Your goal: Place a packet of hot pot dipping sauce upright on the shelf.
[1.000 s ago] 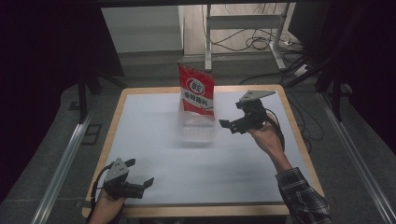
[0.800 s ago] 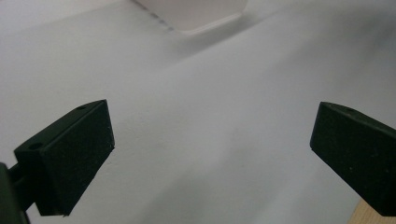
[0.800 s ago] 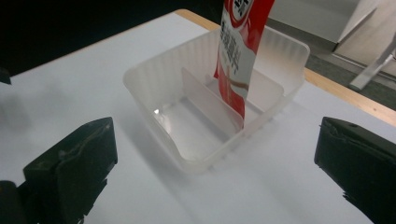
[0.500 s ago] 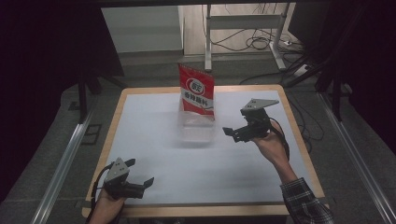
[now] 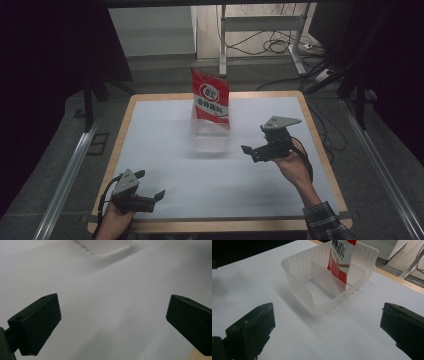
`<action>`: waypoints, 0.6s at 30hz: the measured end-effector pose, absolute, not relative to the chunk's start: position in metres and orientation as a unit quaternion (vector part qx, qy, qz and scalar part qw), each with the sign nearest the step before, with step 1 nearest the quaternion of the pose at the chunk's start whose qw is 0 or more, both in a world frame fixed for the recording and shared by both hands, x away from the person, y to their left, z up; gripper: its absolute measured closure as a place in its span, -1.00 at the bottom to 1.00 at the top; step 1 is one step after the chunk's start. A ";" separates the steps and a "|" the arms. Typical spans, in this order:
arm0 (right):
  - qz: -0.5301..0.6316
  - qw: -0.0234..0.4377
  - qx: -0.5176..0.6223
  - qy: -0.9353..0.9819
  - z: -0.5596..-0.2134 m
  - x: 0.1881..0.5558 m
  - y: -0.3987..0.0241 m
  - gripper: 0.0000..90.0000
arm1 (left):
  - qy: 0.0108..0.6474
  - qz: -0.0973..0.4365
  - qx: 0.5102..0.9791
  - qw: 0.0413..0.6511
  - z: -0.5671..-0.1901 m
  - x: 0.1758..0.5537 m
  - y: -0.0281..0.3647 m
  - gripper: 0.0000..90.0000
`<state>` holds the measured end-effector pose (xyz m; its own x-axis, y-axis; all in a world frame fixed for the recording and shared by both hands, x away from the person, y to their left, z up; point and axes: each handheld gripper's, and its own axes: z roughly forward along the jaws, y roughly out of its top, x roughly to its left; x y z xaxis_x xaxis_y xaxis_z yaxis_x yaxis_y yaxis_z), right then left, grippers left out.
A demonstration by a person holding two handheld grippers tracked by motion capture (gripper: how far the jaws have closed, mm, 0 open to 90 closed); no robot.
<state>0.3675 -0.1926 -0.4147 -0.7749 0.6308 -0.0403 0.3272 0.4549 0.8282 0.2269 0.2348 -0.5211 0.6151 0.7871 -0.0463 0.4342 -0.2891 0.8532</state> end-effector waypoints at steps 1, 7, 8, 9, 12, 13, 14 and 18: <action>0.437 0.174 0.287 0.835 -0.416 0.366 -0.194 -1.00 | 0.393 0.196 0.779 0.448 -0.521 0.227 0.235 -1.00; 0.438 0.176 0.291 0.832 -0.424 0.359 -0.202 -1.00 | 0.393 0.199 0.780 0.444 -0.521 0.227 0.234 -1.00; 0.441 0.175 0.292 0.831 -0.425 0.358 -0.203 -1.00 | 0.394 0.199 0.780 0.443 -0.521 0.227 0.234 -1.00; 0.442 0.173 0.294 0.829 -0.427 0.356 -0.205 -1.00 | 0.395 0.199 0.780 0.442 -0.521 0.227 0.234 -1.00; 0.444 0.170 0.292 0.830 -0.433 0.353 -0.210 -1.00 | 0.397 0.201 0.781 0.439 -0.521 0.228 0.233 -1.00; 0.446 0.170 0.291 0.829 -0.435 0.352 -0.211 -1.00 | 0.397 0.201 0.781 0.438 -0.521 0.228 0.233 -1.00; 0.447 0.168 0.290 0.830 -0.436 0.351 -0.213 -1.00 | 0.396 0.202 0.782 0.437 -0.521 0.228 0.232 -1.00; 0.440 0.169 0.293 0.832 -0.441 0.346 -0.216 -1.00 | 0.397 0.203 0.783 0.434 -0.521 0.228 0.232 -1.00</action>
